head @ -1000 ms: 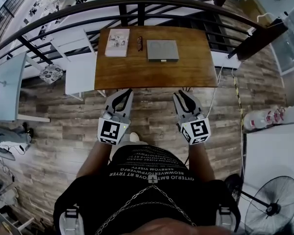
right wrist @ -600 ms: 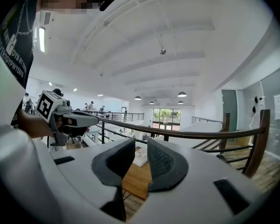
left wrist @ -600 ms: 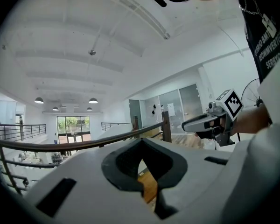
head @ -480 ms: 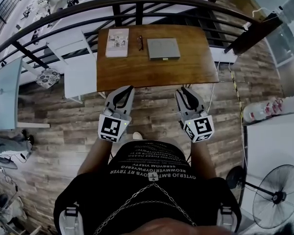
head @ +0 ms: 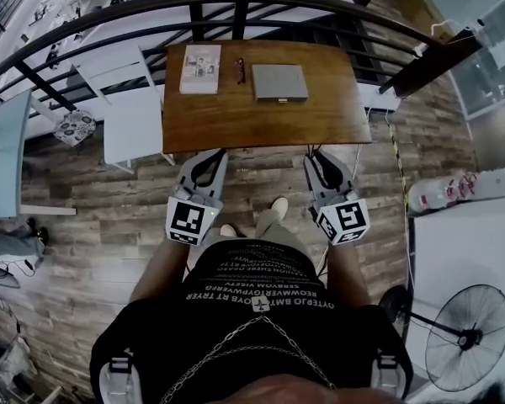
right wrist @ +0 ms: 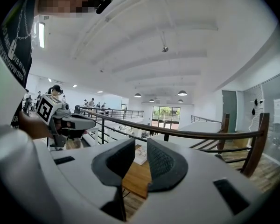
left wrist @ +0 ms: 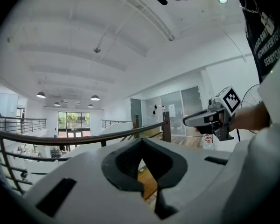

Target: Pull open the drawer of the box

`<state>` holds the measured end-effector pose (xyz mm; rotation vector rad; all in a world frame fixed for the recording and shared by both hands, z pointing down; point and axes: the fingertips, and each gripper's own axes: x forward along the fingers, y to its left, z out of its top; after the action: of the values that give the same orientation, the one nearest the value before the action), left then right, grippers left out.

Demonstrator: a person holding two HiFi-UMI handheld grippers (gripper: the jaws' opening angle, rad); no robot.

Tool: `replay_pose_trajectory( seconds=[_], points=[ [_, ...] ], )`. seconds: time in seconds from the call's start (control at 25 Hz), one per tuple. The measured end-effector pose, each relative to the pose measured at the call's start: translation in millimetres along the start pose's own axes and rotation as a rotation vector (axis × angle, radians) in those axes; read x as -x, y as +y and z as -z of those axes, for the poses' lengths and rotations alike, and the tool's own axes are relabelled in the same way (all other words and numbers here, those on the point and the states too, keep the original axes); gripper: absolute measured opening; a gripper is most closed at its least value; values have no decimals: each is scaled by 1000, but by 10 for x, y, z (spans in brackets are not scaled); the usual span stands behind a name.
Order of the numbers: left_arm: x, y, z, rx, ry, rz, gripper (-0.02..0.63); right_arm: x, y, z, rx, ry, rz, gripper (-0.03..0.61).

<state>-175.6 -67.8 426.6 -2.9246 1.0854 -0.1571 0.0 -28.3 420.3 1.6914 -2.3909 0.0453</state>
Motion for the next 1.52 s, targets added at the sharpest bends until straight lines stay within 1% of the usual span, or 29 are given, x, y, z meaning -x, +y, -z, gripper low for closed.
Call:
replay_pose_trajectory(
  seconds=[0.2,0.36,0.6,0.76,1.04,1.28,1.52],
  points=[
    [-12,-10,-11,-8,6,-16,-2,-23,-39,-27,3,-14,-11,71],
    [-116,-82,-65,-17,8,-9,0,-17,-156,-80,14,-21,-18,71],
    [-302,-138,-25,-24,32,2,0,-107,-344,11,-9,-12,-23,69],
    [-424,-95,-19,-27,39,-16,0,-229,-426,66,-14,-6,-48,69],
    [-626,35,93,-25,76,-50,-2,-504,-578,137,-27,4,-85,69],
    [-797,50,44,-34,82,-61,-2,-650,-714,120,-32,4,-107,69],
    [-984,165,61,-28,86,-75,0,-826,-846,149,-37,9,-120,67]
  ],
)
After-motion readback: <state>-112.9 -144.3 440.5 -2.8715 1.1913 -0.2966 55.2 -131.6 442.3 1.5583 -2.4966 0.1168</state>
